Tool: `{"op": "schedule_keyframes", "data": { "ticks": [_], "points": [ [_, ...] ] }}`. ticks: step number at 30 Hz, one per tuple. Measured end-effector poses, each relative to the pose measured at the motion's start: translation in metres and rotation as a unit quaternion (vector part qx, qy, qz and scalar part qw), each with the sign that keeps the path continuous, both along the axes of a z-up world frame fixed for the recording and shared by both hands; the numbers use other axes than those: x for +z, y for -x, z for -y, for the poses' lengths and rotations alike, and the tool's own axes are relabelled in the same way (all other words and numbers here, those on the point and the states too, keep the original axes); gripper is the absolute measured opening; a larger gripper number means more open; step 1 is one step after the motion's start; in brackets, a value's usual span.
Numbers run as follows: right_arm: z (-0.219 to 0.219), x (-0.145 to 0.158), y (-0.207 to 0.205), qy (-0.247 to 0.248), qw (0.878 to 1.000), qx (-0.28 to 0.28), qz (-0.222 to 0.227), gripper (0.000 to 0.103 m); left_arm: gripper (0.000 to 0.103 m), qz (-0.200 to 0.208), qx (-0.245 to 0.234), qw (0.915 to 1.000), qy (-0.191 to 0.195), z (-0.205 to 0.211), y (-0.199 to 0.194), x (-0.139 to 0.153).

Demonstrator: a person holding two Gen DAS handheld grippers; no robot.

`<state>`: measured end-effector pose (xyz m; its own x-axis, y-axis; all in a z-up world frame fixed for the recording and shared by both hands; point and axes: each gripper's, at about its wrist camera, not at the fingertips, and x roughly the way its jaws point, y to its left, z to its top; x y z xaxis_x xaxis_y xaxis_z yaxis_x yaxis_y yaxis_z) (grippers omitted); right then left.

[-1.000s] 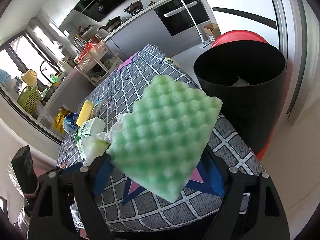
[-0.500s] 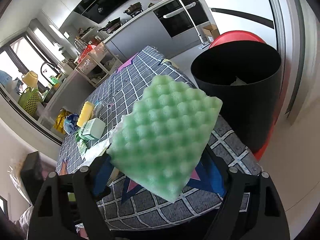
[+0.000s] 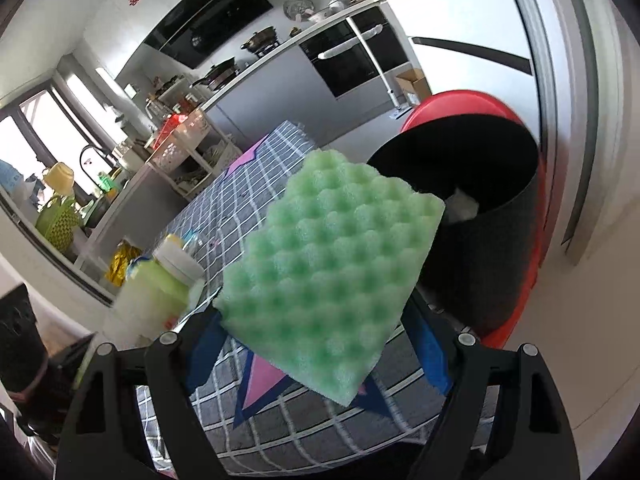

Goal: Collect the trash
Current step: 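Carry the bottle and sponge to the black bin and open both tools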

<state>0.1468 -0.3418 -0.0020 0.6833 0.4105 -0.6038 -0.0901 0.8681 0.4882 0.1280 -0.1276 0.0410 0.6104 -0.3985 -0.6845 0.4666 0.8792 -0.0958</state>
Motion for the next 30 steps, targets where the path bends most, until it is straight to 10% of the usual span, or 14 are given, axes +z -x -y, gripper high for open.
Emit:
{"op": "schedule_keyframes", "data": {
  "ticks": [30],
  "points": [
    [0.105,-0.019,-0.092,-0.032,0.999,-0.015,-0.031,0.089,0.103,-0.046,-0.047,0.9973,-0.034,0.155,-0.18,-0.045]
  ]
}}
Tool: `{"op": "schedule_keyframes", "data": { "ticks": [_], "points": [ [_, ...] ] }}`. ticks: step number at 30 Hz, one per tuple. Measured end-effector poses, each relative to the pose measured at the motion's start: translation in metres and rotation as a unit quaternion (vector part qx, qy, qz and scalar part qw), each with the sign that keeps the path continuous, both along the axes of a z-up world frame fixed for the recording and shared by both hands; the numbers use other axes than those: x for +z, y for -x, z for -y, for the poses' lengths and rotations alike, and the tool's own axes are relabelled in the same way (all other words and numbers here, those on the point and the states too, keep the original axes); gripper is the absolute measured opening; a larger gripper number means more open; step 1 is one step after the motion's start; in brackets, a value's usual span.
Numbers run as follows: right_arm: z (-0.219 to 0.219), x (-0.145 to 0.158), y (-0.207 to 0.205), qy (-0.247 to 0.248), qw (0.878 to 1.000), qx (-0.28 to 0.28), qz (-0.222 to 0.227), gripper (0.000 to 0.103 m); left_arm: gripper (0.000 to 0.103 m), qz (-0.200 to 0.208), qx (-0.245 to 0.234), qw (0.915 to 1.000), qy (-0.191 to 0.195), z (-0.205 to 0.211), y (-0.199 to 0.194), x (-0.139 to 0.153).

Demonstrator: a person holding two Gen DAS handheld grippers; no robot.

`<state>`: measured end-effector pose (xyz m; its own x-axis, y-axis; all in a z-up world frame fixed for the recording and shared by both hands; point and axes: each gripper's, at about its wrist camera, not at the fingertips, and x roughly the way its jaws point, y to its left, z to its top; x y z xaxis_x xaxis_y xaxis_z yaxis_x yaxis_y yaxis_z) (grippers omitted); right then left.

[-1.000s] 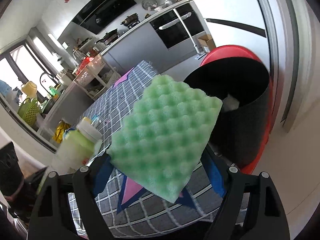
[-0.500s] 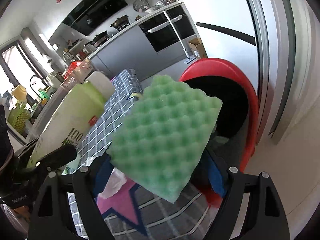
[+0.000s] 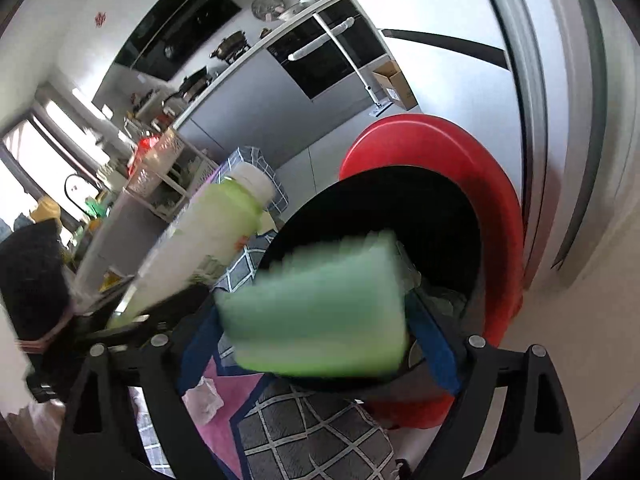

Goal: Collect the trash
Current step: 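Carry the bottle and sponge to the black bin and open both tools, then move both tools back to the table toward the blue plastic bag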

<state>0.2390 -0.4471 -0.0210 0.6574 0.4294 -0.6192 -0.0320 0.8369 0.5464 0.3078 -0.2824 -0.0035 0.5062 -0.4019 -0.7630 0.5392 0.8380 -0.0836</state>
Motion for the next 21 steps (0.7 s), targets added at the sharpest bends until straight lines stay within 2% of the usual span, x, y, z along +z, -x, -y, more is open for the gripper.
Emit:
{"op": "schedule_keyframes", "data": {
  "ticks": [2,7,9,12,16,21],
  "points": [
    [0.004,0.002,0.006,-0.004,1.0,-0.01,0.001,0.089,0.103,-0.008,0.004,0.9999,-0.011,0.009,-0.007,-0.008],
    [0.012,0.005,0.028,-0.004,1.0,-0.029,0.003,0.089,0.103,0.005,0.009,0.9989,-0.045,0.025,-0.011,-0.017],
    [0.013,0.007,0.036,-0.003,0.999,-0.035,0.004,0.089,0.103,0.014,0.017,0.9987,-0.047,0.026,-0.008,-0.015],
    [0.009,0.013,0.045,0.005,0.999,-0.04,0.006,0.089,0.103,0.02,0.025,0.999,-0.03,0.018,-0.002,-0.006],
    [0.0,0.022,0.049,0.011,0.999,-0.042,0.009,0.089,0.103,0.028,0.036,0.9986,-0.026,-0.003,0.013,0.008],
    [-0.031,0.039,0.055,0.028,0.999,-0.027,0.017,0.094,0.103,0.061,0.061,0.9962,-0.007,-0.059,0.047,0.032]
  ]
}}
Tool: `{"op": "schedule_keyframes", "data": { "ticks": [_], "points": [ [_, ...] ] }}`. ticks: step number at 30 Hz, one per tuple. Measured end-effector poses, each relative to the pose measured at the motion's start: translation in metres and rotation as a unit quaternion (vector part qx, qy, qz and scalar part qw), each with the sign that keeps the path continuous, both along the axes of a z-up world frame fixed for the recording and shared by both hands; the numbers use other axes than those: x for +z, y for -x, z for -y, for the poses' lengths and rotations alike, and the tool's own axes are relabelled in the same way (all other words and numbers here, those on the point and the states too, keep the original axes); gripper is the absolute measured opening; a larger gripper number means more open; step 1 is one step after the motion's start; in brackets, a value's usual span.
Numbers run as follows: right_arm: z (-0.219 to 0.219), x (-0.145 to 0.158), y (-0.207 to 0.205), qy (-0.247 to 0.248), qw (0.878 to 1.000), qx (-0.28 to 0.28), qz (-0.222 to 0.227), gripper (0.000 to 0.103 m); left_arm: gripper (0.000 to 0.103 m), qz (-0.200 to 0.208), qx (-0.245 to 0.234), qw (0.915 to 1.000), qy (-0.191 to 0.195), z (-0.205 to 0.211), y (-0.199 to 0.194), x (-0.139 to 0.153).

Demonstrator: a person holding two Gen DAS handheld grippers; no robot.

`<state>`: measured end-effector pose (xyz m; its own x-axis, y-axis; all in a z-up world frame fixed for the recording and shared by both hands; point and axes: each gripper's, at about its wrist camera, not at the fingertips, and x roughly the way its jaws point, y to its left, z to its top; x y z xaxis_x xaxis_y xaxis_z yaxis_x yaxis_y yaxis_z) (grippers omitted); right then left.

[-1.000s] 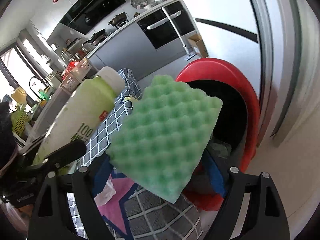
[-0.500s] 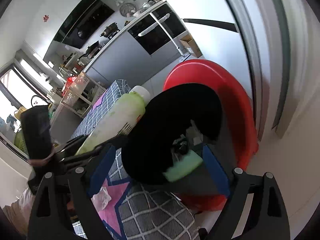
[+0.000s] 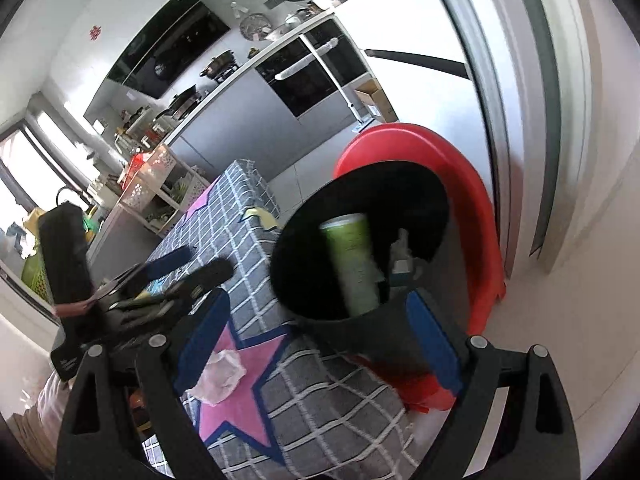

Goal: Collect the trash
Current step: 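Move both tools back to the table toward the blue plastic bag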

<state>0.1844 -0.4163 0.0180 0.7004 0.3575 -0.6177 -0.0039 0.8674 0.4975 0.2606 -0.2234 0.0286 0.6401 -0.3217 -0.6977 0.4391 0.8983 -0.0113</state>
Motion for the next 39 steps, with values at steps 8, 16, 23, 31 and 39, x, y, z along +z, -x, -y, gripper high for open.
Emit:
{"op": "schedule_keyframes", "data": {
  "ticks": [8,16,23,31,39],
  "points": [
    [-0.089,0.026,0.005,0.041,0.996,0.072,0.015,0.103,0.103,0.032,0.083,0.996,-0.002,-0.139,0.054,0.024],
    [-0.216,0.045,0.012,0.105,0.975,0.194,0.034,0.103,0.103,0.028,0.249,0.9682,0.008,-0.307,0.073,0.022],
    [-0.313,0.032,0.0,0.15,0.943,0.295,0.033,0.103,0.103,0.023,0.342,0.9394,0.019,-0.414,0.061,0.017],
    [-0.396,-0.007,-0.031,0.248,0.885,0.393,0.033,0.103,0.103,-0.022,0.404,0.912,0.067,-0.492,0.004,-0.003],
    [-0.439,-0.043,-0.052,0.312,0.847,0.43,0.034,0.103,0.103,-0.07,0.465,0.8804,0.063,-0.522,-0.046,-0.061]
  ]
}}
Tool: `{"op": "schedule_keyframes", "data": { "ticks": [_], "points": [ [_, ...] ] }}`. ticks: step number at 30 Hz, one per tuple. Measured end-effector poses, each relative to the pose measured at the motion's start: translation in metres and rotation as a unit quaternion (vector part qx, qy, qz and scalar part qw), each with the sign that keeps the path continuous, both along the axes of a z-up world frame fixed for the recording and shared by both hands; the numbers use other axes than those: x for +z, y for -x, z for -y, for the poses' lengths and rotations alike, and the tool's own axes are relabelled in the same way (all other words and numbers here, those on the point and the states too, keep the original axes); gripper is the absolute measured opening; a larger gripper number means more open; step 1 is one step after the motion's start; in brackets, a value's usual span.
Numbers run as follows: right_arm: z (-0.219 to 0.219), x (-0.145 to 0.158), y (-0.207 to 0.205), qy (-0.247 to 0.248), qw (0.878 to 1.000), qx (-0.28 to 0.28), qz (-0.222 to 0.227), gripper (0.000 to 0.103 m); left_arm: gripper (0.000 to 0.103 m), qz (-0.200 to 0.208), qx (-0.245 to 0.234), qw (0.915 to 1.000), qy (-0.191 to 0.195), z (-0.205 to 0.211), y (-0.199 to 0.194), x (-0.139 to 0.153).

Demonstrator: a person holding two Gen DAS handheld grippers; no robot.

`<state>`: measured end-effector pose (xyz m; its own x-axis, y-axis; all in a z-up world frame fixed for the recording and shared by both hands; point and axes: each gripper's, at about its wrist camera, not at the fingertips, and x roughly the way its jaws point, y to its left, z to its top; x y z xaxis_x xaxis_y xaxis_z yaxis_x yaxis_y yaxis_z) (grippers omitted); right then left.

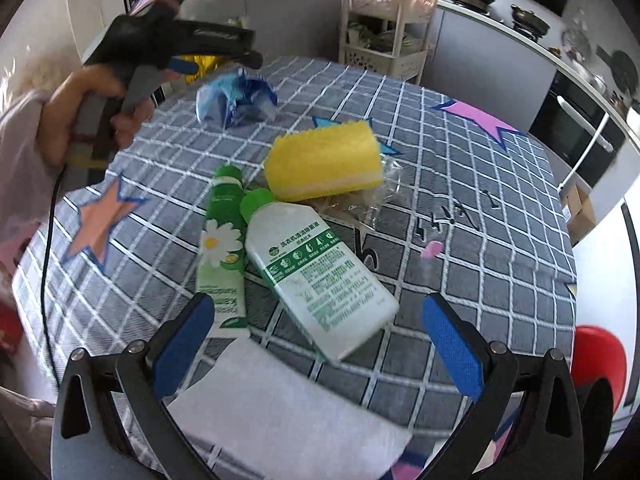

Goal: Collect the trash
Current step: 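Move both tools back to the table toward the blue plastic bag, then grasp the blue plastic bag with left tool while right tool grasps the white detergent bottle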

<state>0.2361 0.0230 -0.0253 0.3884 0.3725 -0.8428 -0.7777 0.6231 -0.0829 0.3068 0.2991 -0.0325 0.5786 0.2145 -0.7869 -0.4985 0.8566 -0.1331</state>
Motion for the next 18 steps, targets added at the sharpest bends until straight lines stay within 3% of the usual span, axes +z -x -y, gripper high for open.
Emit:
{"op": "schedule_keyframes", "data": {
  "ticks": [6,9,13,18],
  "points": [
    [-0.024,-0.024,-0.011,0.046,0.998,0.023,0.021,0.103,0.103,-0.021,0.007,0.9997,0.006,-0.009,-0.017,-0.028],
    [-0.032,-0.032,-0.015,0.049,0.998,0.026,0.011,0.102,0.103,-0.033,0.005,0.9994,0.011,-0.01,-0.023,-0.038],
    [-0.035,-0.038,-0.015,0.047,0.999,0.027,0.002,0.099,0.103,-0.033,0.003,0.9994,-0.014,-0.004,-0.028,-0.041],
    [-0.037,-0.038,-0.012,0.038,0.999,0.024,-0.013,0.079,0.103,-0.037,-0.018,0.9988,-0.028,0.005,-0.031,-0.042]
  ]
}}
